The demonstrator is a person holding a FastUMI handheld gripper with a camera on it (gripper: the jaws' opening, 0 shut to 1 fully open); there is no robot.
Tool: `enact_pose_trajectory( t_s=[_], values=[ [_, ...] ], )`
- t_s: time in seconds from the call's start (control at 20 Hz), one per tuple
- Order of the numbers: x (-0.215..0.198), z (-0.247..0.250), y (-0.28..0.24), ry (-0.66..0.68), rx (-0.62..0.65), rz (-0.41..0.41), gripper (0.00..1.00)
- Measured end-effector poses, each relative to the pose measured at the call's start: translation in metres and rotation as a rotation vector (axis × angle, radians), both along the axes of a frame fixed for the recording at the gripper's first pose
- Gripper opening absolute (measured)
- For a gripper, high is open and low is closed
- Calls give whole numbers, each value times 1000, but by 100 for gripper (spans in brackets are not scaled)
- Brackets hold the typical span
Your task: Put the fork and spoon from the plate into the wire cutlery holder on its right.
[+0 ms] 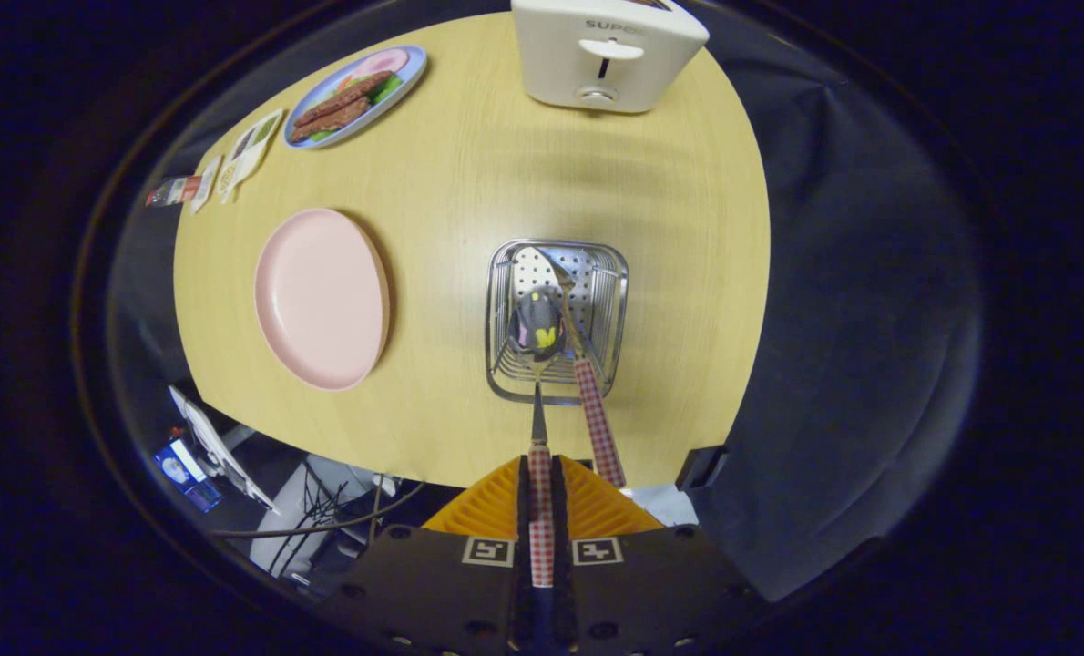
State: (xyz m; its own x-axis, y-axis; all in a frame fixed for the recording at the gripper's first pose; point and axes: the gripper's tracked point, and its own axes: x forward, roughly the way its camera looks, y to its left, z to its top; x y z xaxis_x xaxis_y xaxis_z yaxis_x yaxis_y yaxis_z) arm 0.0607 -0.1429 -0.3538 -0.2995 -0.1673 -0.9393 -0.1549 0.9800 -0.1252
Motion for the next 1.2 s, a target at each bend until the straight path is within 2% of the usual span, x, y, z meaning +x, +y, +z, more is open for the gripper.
enact_pose_trajectory(
  t_s=[0.25,0.65,0.8,0.95,1.2],
  values=[
    [17,0,-3,-44,-33,17,10],
    [33,4,13,-168,11,12,16],
    [39,10,23,-237,35,-4,30],
    [47,16,37,-350,58,-4,38],
    [60,35,64,-594,45,32,69]
  ],
)
